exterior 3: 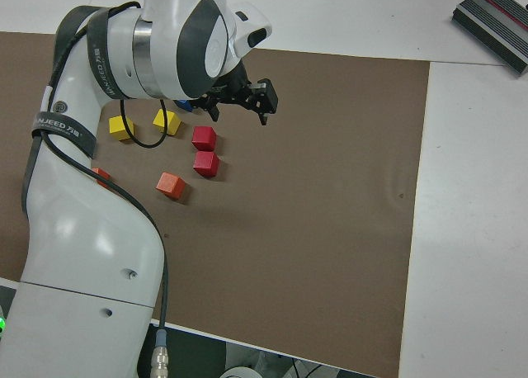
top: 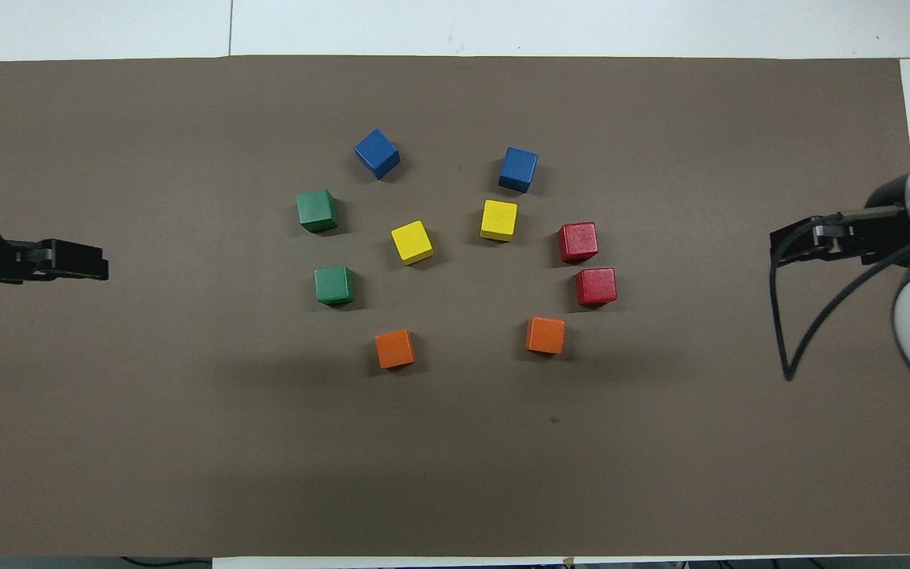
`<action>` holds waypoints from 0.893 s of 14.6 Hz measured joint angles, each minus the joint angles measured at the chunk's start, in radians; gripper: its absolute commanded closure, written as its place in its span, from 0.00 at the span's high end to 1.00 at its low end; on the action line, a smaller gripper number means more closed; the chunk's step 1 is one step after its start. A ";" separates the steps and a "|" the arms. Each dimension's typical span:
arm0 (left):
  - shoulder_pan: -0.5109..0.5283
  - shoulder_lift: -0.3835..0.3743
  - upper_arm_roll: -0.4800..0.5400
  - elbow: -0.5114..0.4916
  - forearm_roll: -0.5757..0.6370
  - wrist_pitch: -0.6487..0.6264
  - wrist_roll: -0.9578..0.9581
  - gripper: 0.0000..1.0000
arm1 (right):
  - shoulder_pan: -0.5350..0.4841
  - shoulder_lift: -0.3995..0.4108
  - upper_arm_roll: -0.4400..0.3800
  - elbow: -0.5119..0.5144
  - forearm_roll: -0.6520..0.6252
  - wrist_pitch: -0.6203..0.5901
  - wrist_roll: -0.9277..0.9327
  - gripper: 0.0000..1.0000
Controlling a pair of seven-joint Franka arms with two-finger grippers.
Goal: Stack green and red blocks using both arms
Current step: 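Reach the left gripper to a green cube while the right gripper reaches a red cube, then grasp the green cube with the left gripper while the right gripper grasps red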
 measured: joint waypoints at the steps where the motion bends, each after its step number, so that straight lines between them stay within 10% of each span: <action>1: -0.032 -0.001 -0.002 -0.026 0.000 0.033 -0.012 1.00 | 0.023 0.008 0.002 -0.014 0.000 0.032 0.031 1.00; 13: -0.235 0.189 -0.008 -0.159 0.000 0.353 -0.123 1.00 | 0.168 0.250 0.005 -0.153 0.000 0.526 0.195 0.99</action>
